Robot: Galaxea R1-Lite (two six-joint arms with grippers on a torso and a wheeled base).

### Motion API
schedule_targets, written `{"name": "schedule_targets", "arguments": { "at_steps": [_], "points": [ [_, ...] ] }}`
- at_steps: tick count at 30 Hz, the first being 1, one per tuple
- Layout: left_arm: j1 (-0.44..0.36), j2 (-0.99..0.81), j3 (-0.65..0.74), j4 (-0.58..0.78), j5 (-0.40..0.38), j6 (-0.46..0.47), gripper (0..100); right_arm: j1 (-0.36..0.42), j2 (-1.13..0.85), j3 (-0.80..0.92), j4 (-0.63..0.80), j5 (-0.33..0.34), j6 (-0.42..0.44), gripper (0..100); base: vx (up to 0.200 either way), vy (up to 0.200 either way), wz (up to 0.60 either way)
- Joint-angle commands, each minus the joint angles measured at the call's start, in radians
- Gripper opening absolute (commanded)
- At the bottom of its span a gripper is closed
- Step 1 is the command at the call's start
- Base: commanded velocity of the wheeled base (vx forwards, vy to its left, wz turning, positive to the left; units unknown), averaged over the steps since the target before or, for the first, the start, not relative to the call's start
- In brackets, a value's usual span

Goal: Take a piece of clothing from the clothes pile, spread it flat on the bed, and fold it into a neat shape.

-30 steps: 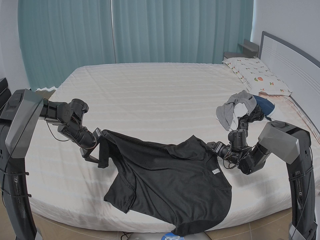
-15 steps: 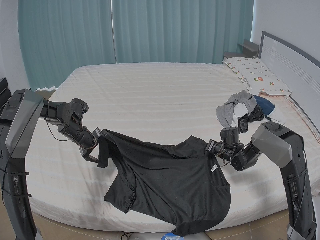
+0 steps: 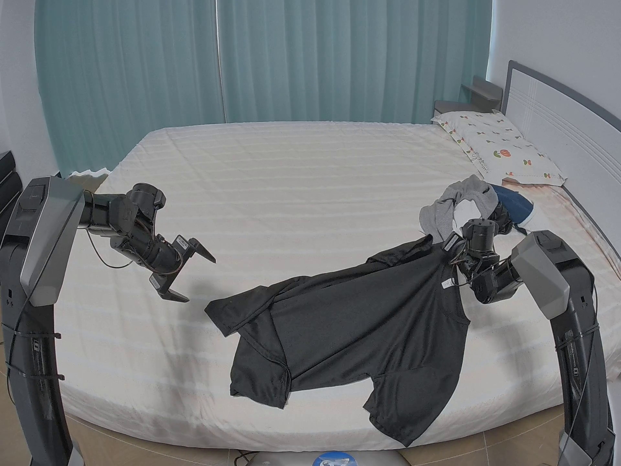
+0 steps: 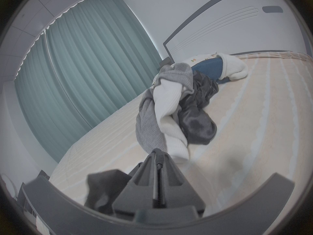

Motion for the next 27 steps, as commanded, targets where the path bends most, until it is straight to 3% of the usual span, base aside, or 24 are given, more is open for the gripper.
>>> {"name": "schedule_targets", "arguments": {
  "at_steps": [1, 9, 10, 14, 19, 25, 27],
  "points": [
    [0.023, 0.042, -0.033, -0.022, 0.002, -0.026, 100, 0.011, 0.048, 0.001, -0.026, -0.004, -0.007, 0, 0.0, 0.0, 0.0],
    [0.018, 0.022, 0.025, -0.024, -0.014, -0.021, 100, 0.04, 0.019, 0.048, -0.023, 0.005, -0.027, 0, 0.0, 0.0, 0.0],
    [0.014, -0.001, 0.056, -0.03, -0.015, -0.02, 100, 0.042, 0.003, 0.083, -0.031, 0.031, -0.032, 100, 0.0, 0.0, 0.0],
    [0.005, -0.044, 0.139, -0.082, -0.014, -0.003, 100, 0.033, -0.055, 0.18, -0.063, 0.071, -0.038, 100, 0.0, 0.0, 0.0],
    [-0.008, -0.146, 0.34, -0.226, -0.015, 0.005, 100, -0.021, -0.204, 0.366, -0.132, 0.171, -0.041, 100, 0.0, 0.0, 0.0],
    [-0.034, -0.237, 0.51, -0.349, -0.015, 0.019, 100, -0.069, -0.276, 0.452, -0.133, 0.172, -0.029, 100, 0.0, 0.0, 0.0],
    [-0.067, -0.3, 0.636, -0.439, -0.015, 0.019, 100, -0.079, -0.342, 0.56, -0.137, 0.174, 0.008, 100, 0.0, 0.0, 0.0]
  ]
}}
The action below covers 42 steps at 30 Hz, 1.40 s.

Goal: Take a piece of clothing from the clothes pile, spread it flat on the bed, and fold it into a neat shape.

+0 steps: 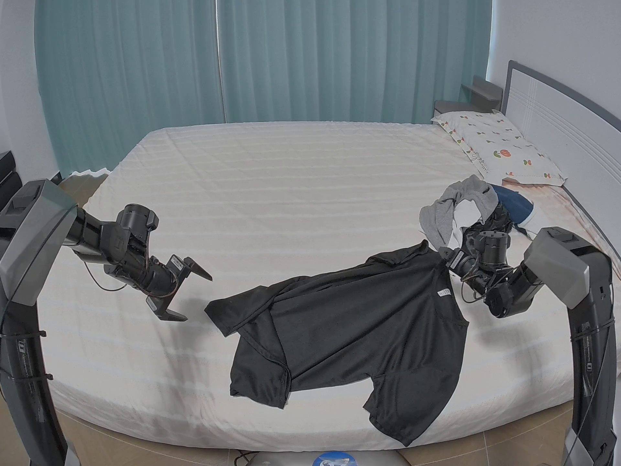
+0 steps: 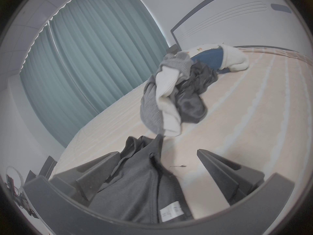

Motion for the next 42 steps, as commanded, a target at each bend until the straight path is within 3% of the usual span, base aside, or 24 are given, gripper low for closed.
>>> {"name": "schedule_targets", "arguments": {
  "at_steps": [1, 7, 13, 17, 20, 27, 32, 37, 42],
  "points": [
    [-0.067, -0.182, 0.261, -0.16, -0.001, 0.008, 100, -0.045, -0.192, 0.218, -0.021, 0.02, 0.064, 100, 0.0, 0.0, 0.0],
    [-0.153, -0.272, 0.431, -0.257, 0.001, -0.008, 100, -0.002, -0.304, 0.433, -0.038, 0.02, 0.114, 100, 0.0, 0.0, 0.0],
    [-0.253, -0.326, 0.597, -0.443, 0.015, -0.107, 100, 0.132, -0.428, 0.684, -0.041, 0.005, 0.207, 100, -0.1, 0.0, 0.0],
    [-0.281, -0.317, 0.684, -0.579, 0.033, -0.131, 100, 0.199, -0.468, 0.796, -0.043, 0.006, 0.269, 100, -0.2, 0.0, 0.0],
    [-0.29, -0.303, 0.716, -0.642, 0.079, -0.133, 100, 0.208, -0.45, 0.824, -0.055, 0.005, 0.306, 100, -0.2, 0.0, 0.0],
    [-0.31, -0.214, 0.716, -0.73, 0.206, -0.136, 100, 0.207, -0.352, 0.852, -0.147, 0.005, 0.378, 100, 0.0, 0.0, 0.0],
    [-0.41, -0.085, 0.651, -0.834, 0.406, -0.134, 100, 0.201, -0.316, 0.91, -0.296, 0.005, 0.378, 100, 0.0, 0.0, 0.0],
    [-0.488, -0.044, 0.566, -0.817, 0.473, -0.133, 100, 0.198, -0.312, 0.938, -0.347, 0.006, 0.381, 100, 0.0, 0.0, 0.0],
    [-0.529, -0.015, 0.497, -0.766, 0.493, -0.116, 100, 0.199, -0.29, 0.964, -0.374, 0.006, 0.384, 100, 0.0, 0.0, 0.0]
  ]
}}
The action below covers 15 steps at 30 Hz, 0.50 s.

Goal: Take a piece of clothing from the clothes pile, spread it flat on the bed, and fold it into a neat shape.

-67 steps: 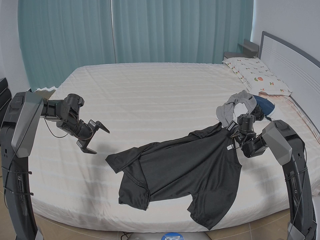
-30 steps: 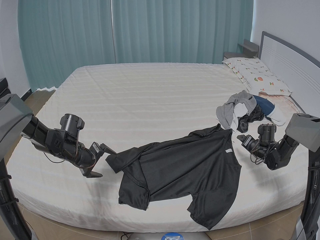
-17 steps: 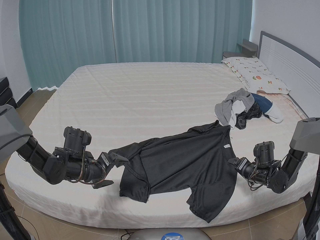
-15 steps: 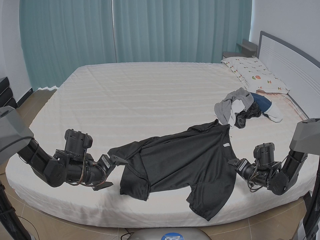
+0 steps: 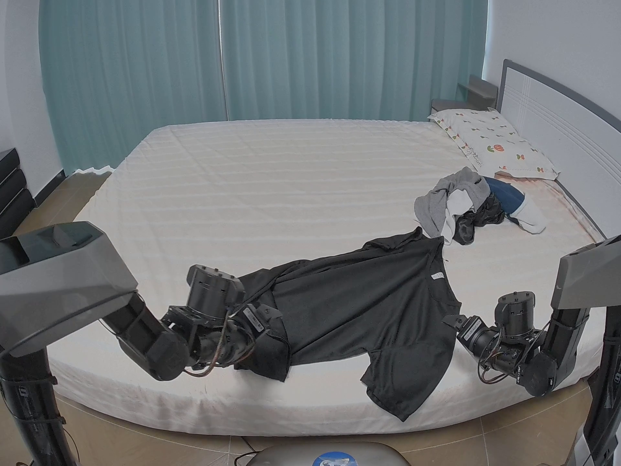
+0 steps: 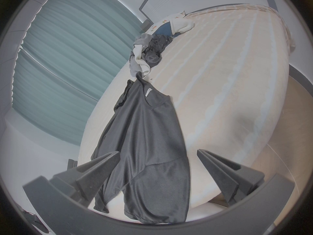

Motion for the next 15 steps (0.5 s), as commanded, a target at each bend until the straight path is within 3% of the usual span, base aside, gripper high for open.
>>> {"name": "schedule_targets", "arguments": {
  "at_steps": [1, 8, 15],
  "points": [
    [-0.039, 0.065, -0.071, 0.04, 0.014, 0.012, 100, 0.002, 0.038, 0.029, -0.027, 0.0, -0.001, 100, 0.0, 0.0, 0.0],
    [-0.062, 0.102, -0.106, 0.088, 0.034, 0.059, 100, 0.01, 0.07, 0.06, -0.107, -0.002, -0.009, 100, 0.0, 0.0, 0.0],
    [-0.134, 0.165, -0.118, 0.089, 0.155, 0.128, 100, 0.01, 0.078, 0.068, -0.122, -0.002, -0.01, 100, 0.0, 0.0, 0.0]
  ]
}}
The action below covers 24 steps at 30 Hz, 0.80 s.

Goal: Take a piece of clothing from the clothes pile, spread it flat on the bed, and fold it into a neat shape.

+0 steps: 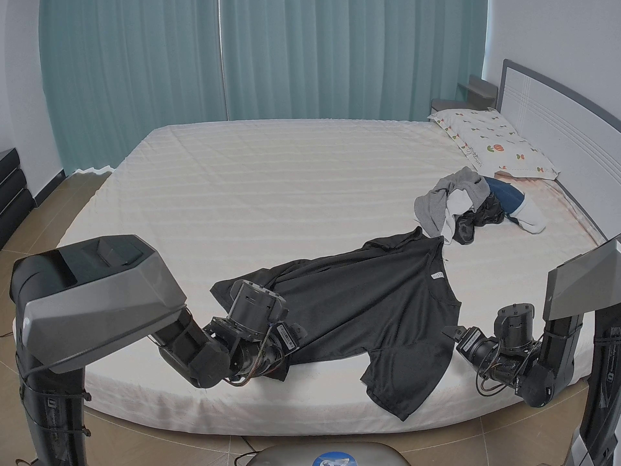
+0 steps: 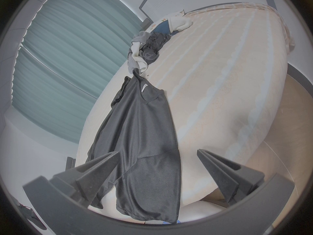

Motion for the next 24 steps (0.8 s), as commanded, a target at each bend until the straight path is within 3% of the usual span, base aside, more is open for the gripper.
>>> {"name": "schedule_targets", "arguments": {
  "at_steps": [1, 10, 21, 22, 24],
  "points": [
    [-0.044, 0.056, -0.006, 0.003, 0.059, 0.038, 100, 0.0, 0.015, 0.007, -0.005, 0.0, -0.001, 100, 0.0, 0.0, 0.0],
    [-0.048, 0.06, -0.006, 0.021, 0.181, 0.11, 100, 0.014, 0.015, 0.015, -0.005, 0.0, -0.001, 100, 0.0, 0.0, 0.0],
    [-0.043, 0.088, -0.008, 0.021, 0.194, 0.121, 100, 0.014, 0.016, 0.015, -0.006, -0.002, -0.001, 100, 0.0, 0.0, 0.0],
    [-0.041, 0.088, -0.006, 0.021, 0.194, 0.126, 0, 0.014, 0.016, 0.015, -0.006, -0.002, -0.001, 100, 0.0, 0.0, 0.0],
    [-0.035, 0.086, -0.003, 0.019, 0.197, 0.127, 0, 0.014, 0.016, 0.015, -0.006, 0.0, -0.001, 100, 0.0, 0.0, 0.0]
  ]
}}
